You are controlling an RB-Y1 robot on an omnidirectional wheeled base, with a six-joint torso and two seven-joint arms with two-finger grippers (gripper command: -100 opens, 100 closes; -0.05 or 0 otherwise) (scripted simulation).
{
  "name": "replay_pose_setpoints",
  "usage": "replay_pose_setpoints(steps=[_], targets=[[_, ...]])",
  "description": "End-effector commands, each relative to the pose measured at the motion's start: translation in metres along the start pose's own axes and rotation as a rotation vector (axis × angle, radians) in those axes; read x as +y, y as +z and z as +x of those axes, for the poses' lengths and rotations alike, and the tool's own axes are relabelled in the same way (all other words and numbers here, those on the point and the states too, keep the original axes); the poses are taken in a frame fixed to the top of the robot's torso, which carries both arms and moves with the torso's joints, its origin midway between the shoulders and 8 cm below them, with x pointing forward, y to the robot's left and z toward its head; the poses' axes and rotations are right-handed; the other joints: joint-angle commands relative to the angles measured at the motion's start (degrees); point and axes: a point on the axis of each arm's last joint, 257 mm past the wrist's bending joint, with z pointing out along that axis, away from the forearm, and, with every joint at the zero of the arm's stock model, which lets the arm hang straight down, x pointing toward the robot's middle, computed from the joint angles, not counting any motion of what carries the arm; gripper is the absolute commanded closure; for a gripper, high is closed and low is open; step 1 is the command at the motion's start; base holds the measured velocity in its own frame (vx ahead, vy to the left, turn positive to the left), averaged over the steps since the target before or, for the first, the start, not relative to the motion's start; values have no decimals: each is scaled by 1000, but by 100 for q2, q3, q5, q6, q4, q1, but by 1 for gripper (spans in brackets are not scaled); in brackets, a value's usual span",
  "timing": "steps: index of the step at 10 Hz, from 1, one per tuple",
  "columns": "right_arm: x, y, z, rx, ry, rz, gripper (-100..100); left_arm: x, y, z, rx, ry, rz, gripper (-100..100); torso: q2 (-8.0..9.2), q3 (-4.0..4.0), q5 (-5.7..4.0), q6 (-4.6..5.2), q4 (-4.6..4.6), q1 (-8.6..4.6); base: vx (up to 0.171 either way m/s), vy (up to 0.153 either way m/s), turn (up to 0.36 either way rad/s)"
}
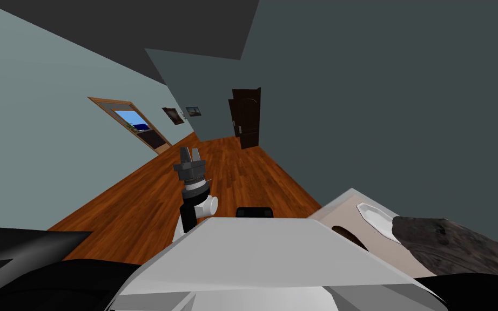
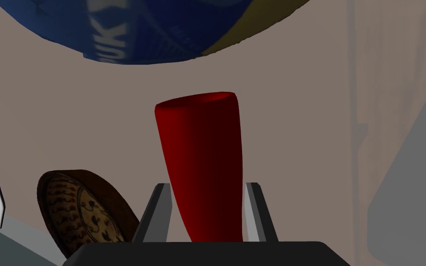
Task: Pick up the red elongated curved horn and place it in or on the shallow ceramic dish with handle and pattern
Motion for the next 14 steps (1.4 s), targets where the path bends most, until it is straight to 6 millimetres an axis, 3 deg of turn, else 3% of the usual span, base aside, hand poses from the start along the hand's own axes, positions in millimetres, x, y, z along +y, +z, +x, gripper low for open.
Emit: replay_pose_setpoints(steps=[1, 2, 3, 4, 5, 6, 7, 9, 10, 11, 14], targets=[[-4, -5, 4, -3, -9, -1, 100, 0, 0, 0, 0, 0, 0, 0, 0, 0, 0, 0, 0, 0, 69, 41, -55], [-2, -3, 2, -2, -5, -1, 100, 0, 0, 0, 0, 0, 0, 0, 0, -1, 0, 0, -1, -1, 28, 19, -15], [-1, -4, 3, -3, -5, -2, 0, 0, 0, 0, 0, 0, 0, 0, 10, 5, -1, -3, 1, -9, 5, 5, 2], [-33, -5, 44, 68, -42, 58, 100, 0, 0, 0, 0, 0, 0, 0, 18, 9, -2, -2, 2, -15, 16, 104, -27], [-45, -6, 61, 100, -55, 81, 100, 0, 0, 0, 0, 0, 0, 0, 28, 10, 11, 13, -6, 14, 23, 153, -77], [-45, -6, 61, 100, -55, 81, 100, 0, 0, 0, 0, 0, 0, 0, 27, 9, 22, 13, -8, 40, -1, 91, -37], [-67, -12, 98, 167, -80, 126, 100, 0, 0, 0, 0, 0, 0, 0, 34, 12, 17, 13, -6, 30, 19, 85, -68], [-88, -20, 135, 237, -105, 168, 100, 0, 0, 0, 0, 0, 0, 0, 31, 6, 32, 26, -19, 36, 66, 97, -80], [-84, -19, 128, 223, -100, 161, 100, 0, 0, 0, 0, 0, 0, 0, 18, -3, 38, 27, -23, 42, 65, 54, -26], [-88, -20, 135, 237, -105, 168, 100, 0, 0, 0, 0, 0, 0, 0, 18, -3, 34, 21, -22, 30, 21, 13, 13], [-115, -36, 187, 341, -139, 224, 100, 0, 0, 0, 0, 0, 0, 0, 30, 0, 31, 36, -29, 9, 60, 40, -46]])
